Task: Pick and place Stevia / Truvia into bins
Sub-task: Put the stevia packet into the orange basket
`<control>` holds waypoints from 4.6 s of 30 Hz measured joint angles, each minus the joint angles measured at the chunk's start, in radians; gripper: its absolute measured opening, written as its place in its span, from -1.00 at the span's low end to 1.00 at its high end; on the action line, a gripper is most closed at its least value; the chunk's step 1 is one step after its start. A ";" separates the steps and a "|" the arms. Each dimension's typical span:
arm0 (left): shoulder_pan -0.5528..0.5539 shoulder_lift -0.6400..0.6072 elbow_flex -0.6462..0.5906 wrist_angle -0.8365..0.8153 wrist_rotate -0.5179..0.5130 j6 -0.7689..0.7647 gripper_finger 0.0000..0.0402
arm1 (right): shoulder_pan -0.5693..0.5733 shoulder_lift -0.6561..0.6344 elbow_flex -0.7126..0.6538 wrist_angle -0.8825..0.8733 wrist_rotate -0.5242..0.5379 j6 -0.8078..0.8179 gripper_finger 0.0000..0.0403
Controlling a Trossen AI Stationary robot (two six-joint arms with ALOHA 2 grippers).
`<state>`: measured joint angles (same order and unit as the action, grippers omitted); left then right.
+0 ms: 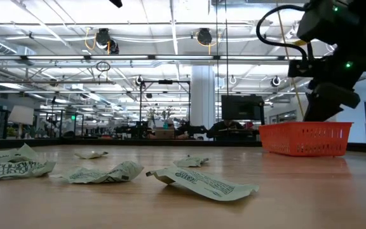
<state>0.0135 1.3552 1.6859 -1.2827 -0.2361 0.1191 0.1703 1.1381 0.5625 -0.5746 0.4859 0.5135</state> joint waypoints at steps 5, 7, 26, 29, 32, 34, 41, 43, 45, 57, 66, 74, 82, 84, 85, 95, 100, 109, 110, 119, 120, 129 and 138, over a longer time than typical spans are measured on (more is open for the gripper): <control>0.000 0.000 0.000 0.001 0.000 -0.001 -0.56 | -0.018 0.000 -0.003 0.018 -0.017 -0.012 -0.61; 0.000 0.000 0.000 0.002 0.000 -0.007 -0.56 | -0.024 0.000 -0.003 0.049 -0.017 -0.040 -0.54; -0.026 0.038 -0.750 1.010 0.450 -0.128 -0.56 | -0.027 -0.002 -0.003 0.452 0.014 -0.285 -0.39; -0.042 0.088 -0.880 1.254 0.463 -0.286 -0.56 | -0.027 -0.002 -0.003 0.478 0.013 -0.303 -0.39; -0.058 0.149 -0.947 1.399 0.467 -0.431 -0.56 | -0.027 -0.002 -0.002 0.511 0.013 -0.326 -0.40; -0.071 0.211 -0.951 1.444 0.454 -0.473 -0.56 | -0.027 -0.001 -0.003 0.519 0.016 -0.336 -0.40; -0.115 0.452 -0.848 1.485 0.454 -0.502 -0.56 | -0.034 -0.001 -0.001 0.619 0.015 -0.383 -0.40; -0.120 0.481 -0.831 1.466 0.452 -0.518 -0.56 | -0.034 -0.001 -0.003 0.640 0.013 -0.401 -0.40; -0.129 0.514 -0.804 1.532 0.450 -0.542 -0.56 | -0.034 0.000 -0.001 0.641 0.012 -0.406 -0.40; -0.188 0.598 -0.783 1.608 0.354 -0.575 -0.56 | -0.034 0.004 -0.002 0.683 0.011 -0.429 -0.40; -0.196 0.627 -0.765 1.617 0.340 -0.596 -0.56 | -0.034 0.005 -0.002 0.707 0.008 -0.432 -0.40; -0.195 0.533 -0.768 1.576 0.322 -0.425 -0.56 | -0.034 0.005 -0.002 0.716 0.008 -0.451 -0.40; -0.185 0.566 -0.767 1.607 0.306 -0.365 -0.56 | -0.034 0.005 -0.002 0.720 0.007 -0.451 -0.40; -0.185 0.595 -0.768 1.646 0.306 -0.365 -0.56 | -0.034 0.005 -0.002 0.721 0.007 -0.449 -0.40; -0.185 0.605 -0.768 1.650 0.306 -0.365 -0.56 | -0.034 0.005 -0.002 0.721 0.007 -0.449 -0.40; -0.185 0.641 -0.762 1.706 0.311 -0.390 -0.56 | -0.034 0.005 -0.002 0.727 0.007 -0.448 -0.40; -0.185 0.641 -0.762 1.700 0.286 -0.394 -0.56 | -0.034 0.005 -0.002 0.727 0.007 -0.448 -0.40; -0.192 0.641 -0.762 1.694 0.258 -0.388 -0.56 | -0.034 0.005 -0.002 0.727 0.007 -0.450 -0.40; -0.193 0.641 -0.762 1.684 0.247 -0.374 -0.56 | -0.034 0.005 -0.002 0.727 0.007 -0.450 -0.40; -0.173 0.637 -0.760 1.631 0.114 -0.329 -0.56 | -0.034 0.005 -0.002 0.721 0.007 -0.450 -0.40; -0.169 0.635 -0.760 1.632 0.112 -0.329 -0.56 | -0.034 0.005 -0.002 0.721 0.007 -0.450 -0.40; -0.177 0.525 -0.761 1.591 0.325 -0.341 -0.56 | -0.033 0.005 -0.002 0.711 0.007 -0.451 -0.40; -0.295 0.526 -0.763 1.536 0.207 -0.223 -0.56 | -0.033 0.005 -0.002 0.713 0.007 -0.451 -0.40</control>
<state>-0.2815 1.8809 0.9234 0.2537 -0.0293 -0.1039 0.1371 1.1431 0.5602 0.1379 0.4927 0.0626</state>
